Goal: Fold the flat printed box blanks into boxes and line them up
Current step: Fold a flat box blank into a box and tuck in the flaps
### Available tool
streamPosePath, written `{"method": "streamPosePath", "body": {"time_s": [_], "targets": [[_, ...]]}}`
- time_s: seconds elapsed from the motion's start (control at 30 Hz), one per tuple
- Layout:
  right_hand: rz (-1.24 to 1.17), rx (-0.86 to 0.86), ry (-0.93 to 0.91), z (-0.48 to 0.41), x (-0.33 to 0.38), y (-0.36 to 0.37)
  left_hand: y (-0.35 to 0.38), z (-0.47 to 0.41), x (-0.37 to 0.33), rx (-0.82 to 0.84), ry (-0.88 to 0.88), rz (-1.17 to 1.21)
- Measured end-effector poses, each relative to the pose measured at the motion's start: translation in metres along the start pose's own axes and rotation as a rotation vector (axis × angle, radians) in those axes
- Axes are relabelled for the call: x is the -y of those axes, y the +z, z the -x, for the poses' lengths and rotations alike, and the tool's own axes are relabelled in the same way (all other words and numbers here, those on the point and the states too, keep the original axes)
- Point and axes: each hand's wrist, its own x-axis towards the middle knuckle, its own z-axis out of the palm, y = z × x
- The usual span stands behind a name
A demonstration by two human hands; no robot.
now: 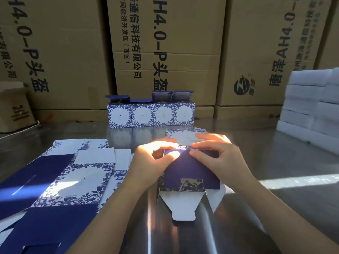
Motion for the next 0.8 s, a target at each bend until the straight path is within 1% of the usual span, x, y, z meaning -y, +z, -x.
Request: {"method": "streamPosePath", "body": {"time_s": [0.1, 0.2, 0.4, 0.57, 0.67, 0.8], "targets": [[-0.037, 0.04, 0.052, -0.001, -0.0027, 0.0023, -0.0023, 0.0005, 0.0018, -0.021, 0.001, -0.021], [-0.062, 0.029, 0.075, -0.002, -0.0046, 0.0024, -0.001, 0.0003, 0.0038, -0.049, 0.004, -0.089], [-0.117, 0.03, 0.113, -0.0012, -0.0049, 0.0016, 0.0005, -0.001, 0.0051, -0.061, -0.026, -0.143], [-0.138, 0.036, 0.123, -0.0008, -0.0052, -0.001, 0.0023, -0.0007, 0.0036, -0.064, -0.012, -0.119], [-0.142, 0.025, 0.115, 0.0, -0.0043, -0.0006, 0.002, -0.0013, 0.0037, -0.075, -0.025, -0.144], [-0.125, -0.004, 0.086, 0.0014, -0.0031, 0.003, 0.0, -0.0005, 0.0001, -0.052, 0.029, -0.162]]}}
